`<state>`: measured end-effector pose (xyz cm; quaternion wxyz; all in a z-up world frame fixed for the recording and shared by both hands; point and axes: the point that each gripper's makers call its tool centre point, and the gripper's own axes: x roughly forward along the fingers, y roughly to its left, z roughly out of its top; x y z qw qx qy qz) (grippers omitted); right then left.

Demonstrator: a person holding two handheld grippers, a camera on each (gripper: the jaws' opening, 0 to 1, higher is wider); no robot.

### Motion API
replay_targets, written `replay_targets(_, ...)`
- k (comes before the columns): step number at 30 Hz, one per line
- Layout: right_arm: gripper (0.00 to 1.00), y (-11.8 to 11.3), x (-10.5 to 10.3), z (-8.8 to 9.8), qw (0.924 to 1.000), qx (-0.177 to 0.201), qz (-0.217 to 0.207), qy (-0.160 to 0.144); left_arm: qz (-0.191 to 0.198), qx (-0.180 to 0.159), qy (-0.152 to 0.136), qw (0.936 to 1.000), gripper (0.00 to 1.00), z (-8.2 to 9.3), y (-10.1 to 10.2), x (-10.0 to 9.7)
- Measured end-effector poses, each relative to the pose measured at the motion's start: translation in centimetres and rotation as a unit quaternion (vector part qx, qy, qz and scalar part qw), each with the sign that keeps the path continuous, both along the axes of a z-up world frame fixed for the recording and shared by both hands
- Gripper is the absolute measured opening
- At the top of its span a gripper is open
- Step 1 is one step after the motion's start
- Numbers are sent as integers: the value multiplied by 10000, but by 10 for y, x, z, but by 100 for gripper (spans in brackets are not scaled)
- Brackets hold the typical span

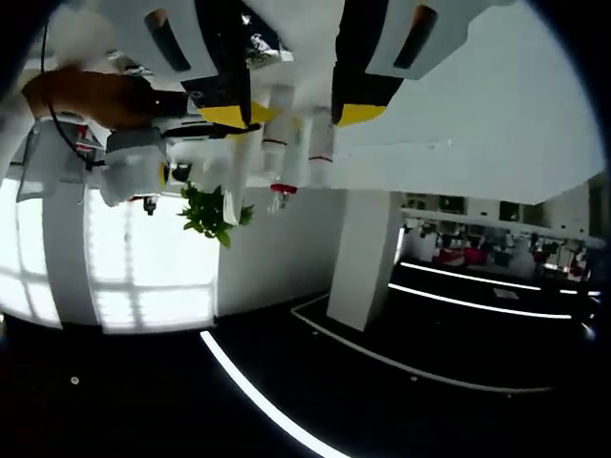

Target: Arrange the skincare products in the storage area until every visible bottle or jar stands upright without overlapping.

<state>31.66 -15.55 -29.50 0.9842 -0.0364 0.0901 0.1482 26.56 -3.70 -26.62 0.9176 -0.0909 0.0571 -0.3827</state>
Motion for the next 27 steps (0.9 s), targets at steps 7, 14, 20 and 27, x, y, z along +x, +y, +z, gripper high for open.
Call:
replay_targets(7,8,2,-21,2,9988,452,148,117,21,141,444,9989,35,-17,2,4)
replay_targets(14,0,9,-59,-4,9969,-34,740,262,-172,297,1019,9942,35,-37,-4,-1)
replay_targets(20,0,12,-101,-29,9790,-1100,1373,1032,-529,593,1701,9822,31,-58,-13,-14)
replay_targets(27,0,13,-128,-58,9601,-1289,1537,1946,-778,459,2331,9683,28,-68,-17,-26)
